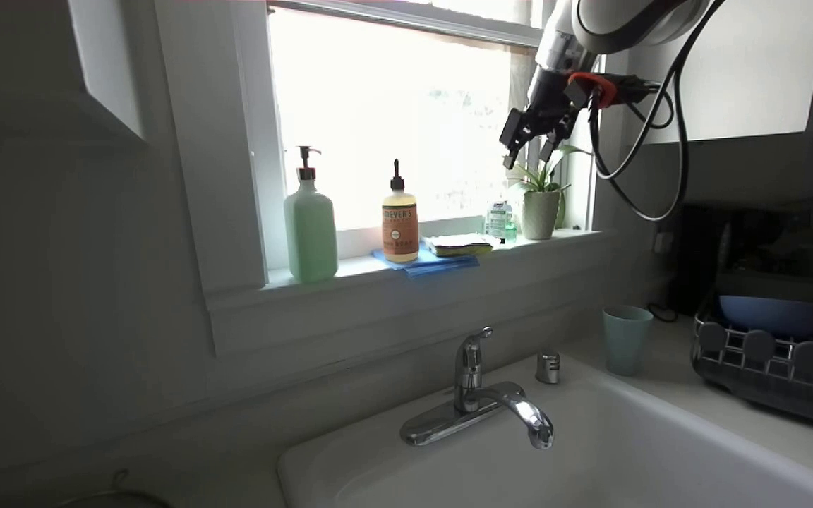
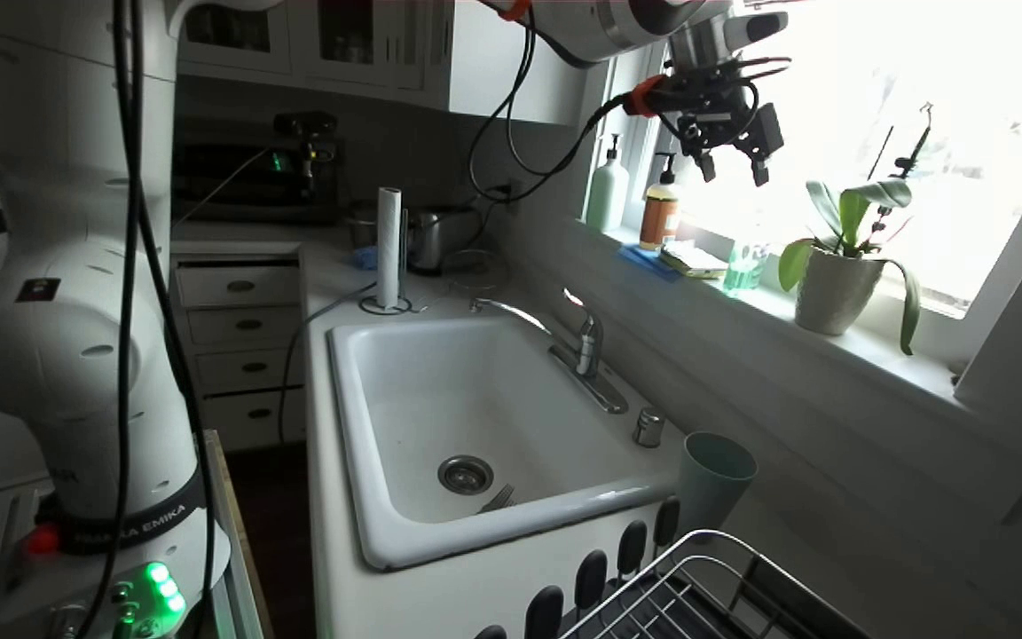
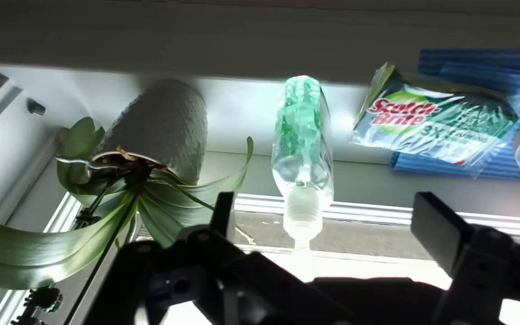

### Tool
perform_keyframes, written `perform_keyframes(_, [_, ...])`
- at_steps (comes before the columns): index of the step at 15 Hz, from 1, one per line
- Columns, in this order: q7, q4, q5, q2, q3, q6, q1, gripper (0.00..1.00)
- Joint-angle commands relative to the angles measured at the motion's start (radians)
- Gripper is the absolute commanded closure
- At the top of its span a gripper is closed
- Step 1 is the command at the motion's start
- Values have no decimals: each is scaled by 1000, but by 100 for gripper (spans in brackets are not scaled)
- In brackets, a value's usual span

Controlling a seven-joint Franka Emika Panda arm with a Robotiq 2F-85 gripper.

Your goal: Place the bottle on the right in-between the two bottles on the left then move the orange pump bottle to the far right.

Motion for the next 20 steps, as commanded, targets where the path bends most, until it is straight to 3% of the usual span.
perform_keyframes(1, [24,88,16,79,-25,36,13,0])
perform_keyframes(11, [106,107,24,143,-48,102,26,2])
perform_keyframes(12, [106,108,23,146,-48,105,27,11])
perform_keyframes(13, [104,109,25,147,-48,107,27,27])
perform_keyframes(16, [100,109,20,151,-50,118,28,48])
perform_keyframes(17, [99,110,17,152,-51,123,28,18])
perform_keyframes(20, [83,113,15,158,-53,143,24,3])
